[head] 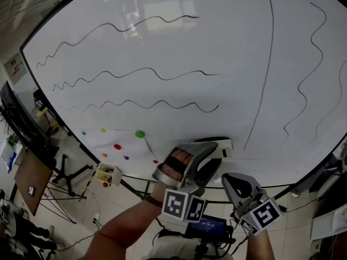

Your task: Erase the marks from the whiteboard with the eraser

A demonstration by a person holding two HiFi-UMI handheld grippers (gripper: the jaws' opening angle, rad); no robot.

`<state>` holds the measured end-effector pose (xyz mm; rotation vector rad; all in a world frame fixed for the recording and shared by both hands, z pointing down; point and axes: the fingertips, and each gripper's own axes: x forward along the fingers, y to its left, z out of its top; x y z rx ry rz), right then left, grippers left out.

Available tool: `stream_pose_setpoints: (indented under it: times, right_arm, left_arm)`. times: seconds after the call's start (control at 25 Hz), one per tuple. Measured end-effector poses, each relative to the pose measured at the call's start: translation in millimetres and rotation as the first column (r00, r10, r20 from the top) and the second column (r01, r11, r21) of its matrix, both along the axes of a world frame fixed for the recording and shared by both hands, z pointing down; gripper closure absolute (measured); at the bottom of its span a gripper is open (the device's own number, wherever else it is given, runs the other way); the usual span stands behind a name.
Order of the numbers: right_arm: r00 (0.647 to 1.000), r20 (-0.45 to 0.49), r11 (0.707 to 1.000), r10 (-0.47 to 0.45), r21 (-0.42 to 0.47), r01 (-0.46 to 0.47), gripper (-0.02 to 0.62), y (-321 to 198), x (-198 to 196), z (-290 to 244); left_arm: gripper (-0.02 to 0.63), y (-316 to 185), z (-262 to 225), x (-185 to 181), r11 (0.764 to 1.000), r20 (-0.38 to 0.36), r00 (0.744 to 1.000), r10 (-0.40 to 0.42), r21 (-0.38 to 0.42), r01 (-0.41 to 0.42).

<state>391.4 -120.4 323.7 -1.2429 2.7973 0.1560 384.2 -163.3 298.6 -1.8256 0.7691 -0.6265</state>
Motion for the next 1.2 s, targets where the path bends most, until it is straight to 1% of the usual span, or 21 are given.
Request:
stream_pose_setpoints:
  times: [0.12, 0.2, 0.24, 0.32, 0.4, 0.48, 0.56, 0.64, 0.68, 0.72, 0.76, 0.8, 0.84, 0.88, 0.92, 0.96, 1.0, 1.04, 1.12, 1.16, 1.2]
  right_arm:
    - [1.0, 0.002, 1.0, -0.004, -0.007, 0.004, 0.589, 7.0, 1.0, -5.3]
    - [1.0, 0.008, 1.0, 0.002, -0.01, -0.002, 0.589, 3.5, 2.2, -4.1]
    - [1.0, 0.008, 1.0, 0.003, -0.012, -0.003, 0.589, 1.5, -1.5, -2.7]
    - [1.0, 0.006, 1.0, -0.002, -0.011, 0.002, 0.589, 0.3, -16.7, -2.2]
    - [1.0, 0.004, 1.0, -0.019, -0.002, 0.019, 0.589, 1.6, -37.9, -4.2]
    - [0.999, 0.001, 0.999, -0.053, 0.0, 0.053, 0.589, 1.0, -64.3, -3.3]
    - [0.996, -0.01, 0.996, -0.088, -0.014, 0.087, 0.589, -2.1, -92.3, 3.7]
    - [0.993, -0.021, 0.993, -0.114, -0.041, 0.113, 0.589, -5.7, -117.7, 13.4]
    - [0.992, -0.024, 0.991, -0.123, -0.055, 0.122, 0.589, -7.3, -129.5, 18.1]
    - [0.991, -0.027, 0.989, -0.131, -0.068, 0.129, 0.589, -8.7, -141.1, 22.8]
    - [0.99, -0.031, 0.988, -0.136, -0.081, 0.133, 0.589, -10.2, -152.5, 27.6]
    - [0.989, -0.038, 0.986, -0.14, -0.094, 0.136, 0.589, -11.9, -163.6, 32.5]
    - [0.989, -0.045, 0.985, -0.143, -0.108, 0.137, 0.589, -13.9, -174.5, 37.7]
    - [0.988, -0.052, 0.983, -0.143, -0.124, 0.136, 0.589, -15.8, -185.4, 43.7]
    - [0.988, -0.059, 0.981, -0.142, -0.141, 0.133, 0.589, -16.9, -196.5, 50.9]
    - [0.988, -0.068, 0.979, -0.14, -0.156, 0.128, 0.589, -16.8, -208.0, 58.9]
    - [0.988, -0.078, 0.978, -0.135, -0.17, 0.12, 0.589, -15.8, -219.5, 66.8]
    - [0.988, -0.089, 0.977, -0.128, -0.181, 0.111, 0.589, -15.2, -230.1, 73.4]
    - [0.988, -0.109, 0.975, -0.112, -0.202, 0.088, 0.589, -19.8, -247.1, 81.6]
    - [0.988, -0.117, 0.974, -0.104, -0.213, 0.078, 0.589, -24.7, -254.3, 84.0]
    - [0.987, -0.125, 0.972, -0.099, -0.224, 0.07, 0.589, -28.9, -261.7, 85.0]
  left_arm:
    - [0.347, 13.7, -17.4, -6.6, 1.0, -0.109, 0.994, 0.028, -0.01, -0.029]
    - [0.347, 14.8, -23.8, -14.1, 0.997, -0.196, 0.979, 0.048, -0.046, -0.058]
    - [0.347, 15.2, -25.6, -23.4, 0.994, -0.247, 0.968, 0.05, -0.083, -0.073]
    - [0.347, 18.2, -29.5, -51.4, 0.978, -0.356, 0.934, 0.036, -0.179, -0.106]
    - [0.347, 20.2, -31.4, -86.8, 0.963, -0.434, 0.901, 0.007, -0.24, -0.123]
    - [0.347, 17.6, -23.4, -128.8, 0.959, -0.468, 0.883, -0.038, -0.266, -0.099]
    - [0.347, 11.3, -2.4, -176.3, 0.951, -0.478, 0.871, -0.116, -0.306, -0.042]
    - [0.346, 5.2, 27.2, -226.6, 0.932, -0.473, 0.854, -0.214, -0.361, 0.034]
    - [0.346, 2.8, 43.6, -252.3, 0.918, -0.471, 0.842, -0.264, -0.39, 0.07]
    - [0.346, 0.5, 59.7, -278.1, 0.904, -0.476, 0.823, -0.309, -0.417, 0.098]
    - [0.345, -2.0, 74.1, -303.5, 0.891, -0.496, 0.797, -0.344, -0.44, 0.111]
    - [0.345, -5.4, 85.8, -328.2, 0.886, -0.536, 0.761, -0.364, -0.452, 0.105]
    - [0.345, -9.8, 95.3, -352.9, 0.886, -0.589, 0.715, -0.376, -0.455, 0.09]
    - [0.345, -14.3, 105.8, -379.0, 0.885, -0.638, 0.663, -0.392, -0.459, 0.081]
    - [0.346, -18.1, 119.3, -406.9, 0.879, -0.671, 0.613, -0.418, -0.469, 0.087]
    - [0.346, -20.6, 135.4, -435.6, 0.869, -0.687, 0.57, -0.45, -0.483, 0.104]
    - [0.347, -22.2, 152.6, -463.3, 0.858, -0.693, 0.536, -0.481, -0.499, 0.126]
    - [0.346, -23.9, 169.3, -488.8, 0.845, -0.694, 0.509, -0.51, -0.514, 0.146]
    - [0.347, -32.4, 197.1, -531.4, 0.822, -0.693, 0.46, -0.555, -0.543, 0.173]
    - [0.347, -39.0, 207.2, -549.8, 0.814, -0.698, 0.435, -0.569, -0.552, 0.18]
    - [0.347, -45.7, 214.8, -567.1, 0.812, -0.706, 0.413, -0.576, -0.555, 0.183]
